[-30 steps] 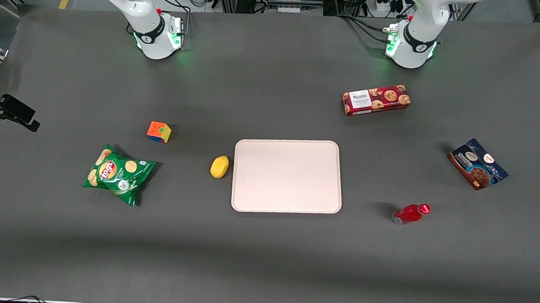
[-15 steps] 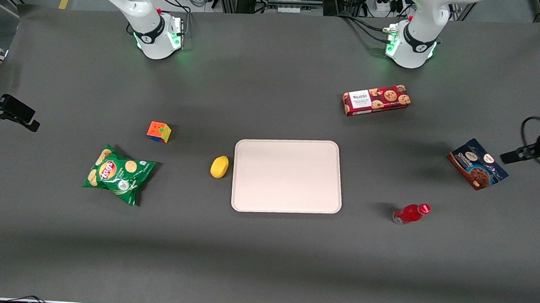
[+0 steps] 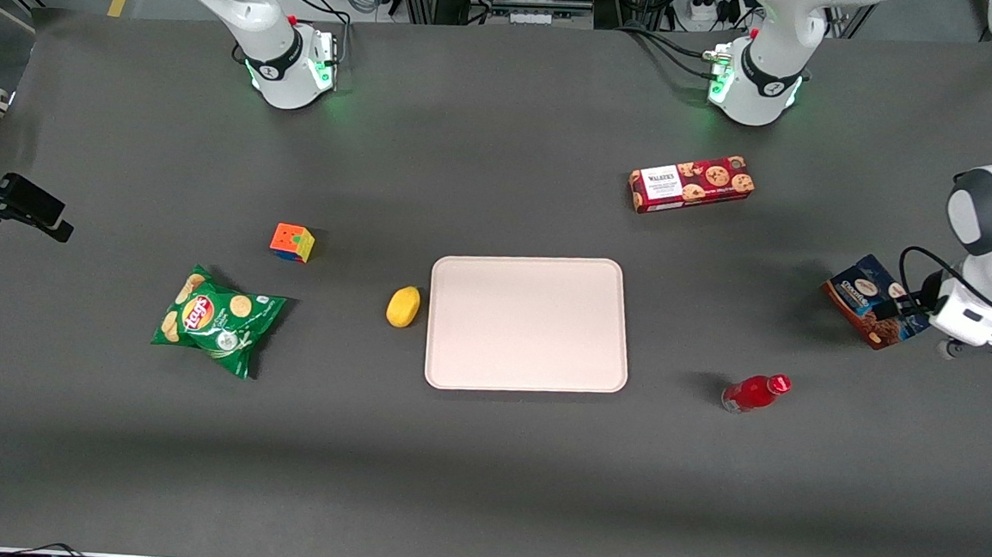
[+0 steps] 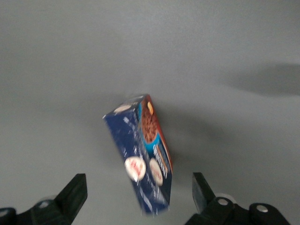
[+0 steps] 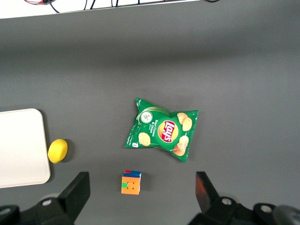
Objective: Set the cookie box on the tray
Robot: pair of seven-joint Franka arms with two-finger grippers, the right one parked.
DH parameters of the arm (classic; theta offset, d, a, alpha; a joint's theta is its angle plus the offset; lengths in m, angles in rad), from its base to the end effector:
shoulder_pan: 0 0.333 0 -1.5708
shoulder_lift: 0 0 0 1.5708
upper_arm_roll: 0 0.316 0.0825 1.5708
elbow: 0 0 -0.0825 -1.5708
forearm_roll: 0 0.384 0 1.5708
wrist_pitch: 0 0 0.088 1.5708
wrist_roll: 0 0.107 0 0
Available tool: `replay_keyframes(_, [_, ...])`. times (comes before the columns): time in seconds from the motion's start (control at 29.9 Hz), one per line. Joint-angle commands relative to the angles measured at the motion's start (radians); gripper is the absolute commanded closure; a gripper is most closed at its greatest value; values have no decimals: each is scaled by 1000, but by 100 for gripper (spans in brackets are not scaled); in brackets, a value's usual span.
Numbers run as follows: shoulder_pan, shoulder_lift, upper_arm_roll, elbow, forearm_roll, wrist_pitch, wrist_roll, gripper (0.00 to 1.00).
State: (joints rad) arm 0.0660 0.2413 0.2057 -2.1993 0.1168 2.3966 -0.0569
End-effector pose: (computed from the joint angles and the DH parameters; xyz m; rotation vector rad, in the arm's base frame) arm 0.5295 0.1483 0.2720 -2.9982 -0.3558 0.0818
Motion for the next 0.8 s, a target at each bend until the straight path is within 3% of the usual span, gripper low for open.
replay_keyframes(0.0, [-2,-23,6,-71,1,87,15,25])
replay_keyframes(0.1, [-2,-16,6,-73,-3,90,15,83])
replay_keyframes(0.17, [0,-14,6,-73,-5,95,14,100])
replay_keyframes(0.33, [-2,-14,6,-73,-51,99,15,100])
replay_keyframes(0.6, [-5,-43,4,-53,-52,64,22,100])
replay_keyframes(0.77, [-8,-108,1,5,-49,-45,66,100])
